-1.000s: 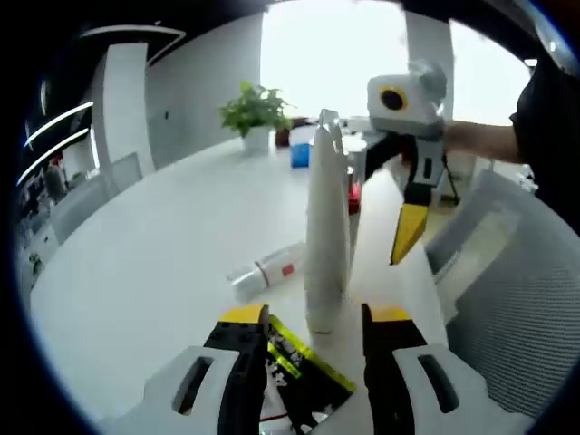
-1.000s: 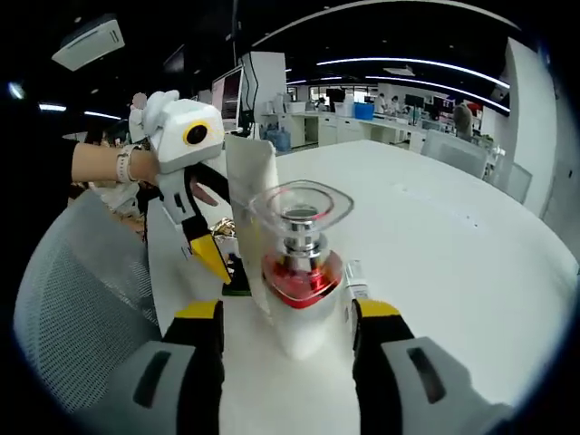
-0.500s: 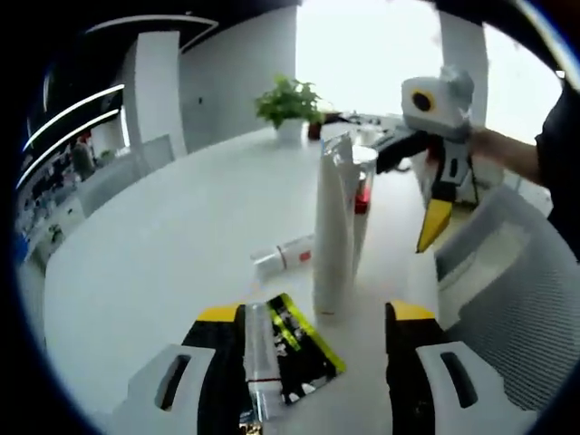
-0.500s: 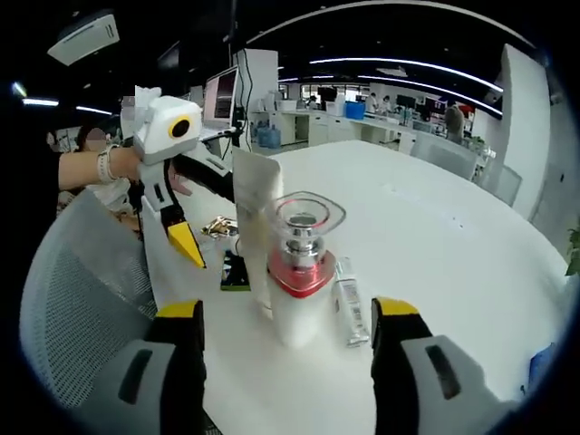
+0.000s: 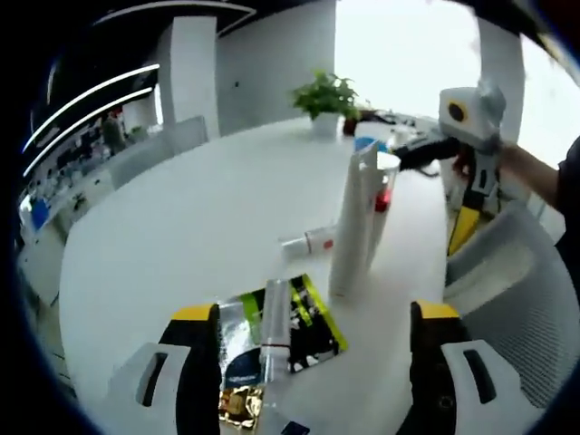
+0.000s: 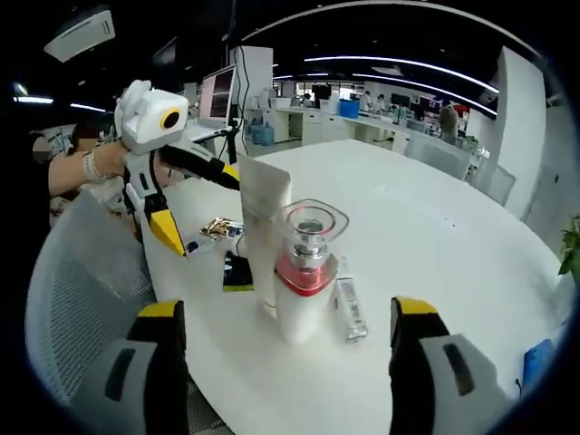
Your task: Arrange the skincare products in the storage area until every visible bottle or jar stands upright without overlapping.
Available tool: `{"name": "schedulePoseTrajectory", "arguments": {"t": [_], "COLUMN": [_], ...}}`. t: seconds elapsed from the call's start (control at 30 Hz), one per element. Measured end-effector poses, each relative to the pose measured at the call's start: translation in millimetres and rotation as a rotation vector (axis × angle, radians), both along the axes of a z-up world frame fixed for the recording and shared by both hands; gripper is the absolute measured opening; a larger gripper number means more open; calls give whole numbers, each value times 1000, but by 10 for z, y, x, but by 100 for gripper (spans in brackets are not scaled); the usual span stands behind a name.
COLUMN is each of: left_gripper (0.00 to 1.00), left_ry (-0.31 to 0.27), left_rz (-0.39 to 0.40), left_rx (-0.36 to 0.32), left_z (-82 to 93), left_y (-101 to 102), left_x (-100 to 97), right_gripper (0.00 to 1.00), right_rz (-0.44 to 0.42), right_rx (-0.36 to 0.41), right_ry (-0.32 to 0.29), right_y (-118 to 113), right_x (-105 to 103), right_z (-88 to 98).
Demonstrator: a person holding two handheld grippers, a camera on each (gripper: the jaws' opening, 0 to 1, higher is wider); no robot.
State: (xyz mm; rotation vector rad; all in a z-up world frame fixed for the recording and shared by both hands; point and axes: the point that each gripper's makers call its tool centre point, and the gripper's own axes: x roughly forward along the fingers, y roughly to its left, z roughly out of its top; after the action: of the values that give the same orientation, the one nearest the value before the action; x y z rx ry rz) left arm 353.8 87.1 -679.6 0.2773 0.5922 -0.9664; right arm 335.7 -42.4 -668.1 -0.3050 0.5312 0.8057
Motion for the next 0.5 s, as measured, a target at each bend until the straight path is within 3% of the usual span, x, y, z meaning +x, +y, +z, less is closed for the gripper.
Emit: {"name": "schedulePoseTrajectory", "arguments": {"t": [0.2, 0.33, 0.5], "left_gripper": [97, 97, 97], "left_ry": [12, 16, 13], "left_rz": [50, 67, 85], "left_rx": [1, 9, 1], "left_z": [66, 100, 135], "left_y": [122, 178, 225], "left_x": [-72, -126, -179], "right_gripper": [98, 97, 99], "right_rz": [19, 25, -21], "right_rx": [-15, -43, 14], "right_ry": [0, -12, -11], "right_y": [17, 1, -14], "right_x": [-77, -97, -98], "right_z": [45, 45, 107]}}
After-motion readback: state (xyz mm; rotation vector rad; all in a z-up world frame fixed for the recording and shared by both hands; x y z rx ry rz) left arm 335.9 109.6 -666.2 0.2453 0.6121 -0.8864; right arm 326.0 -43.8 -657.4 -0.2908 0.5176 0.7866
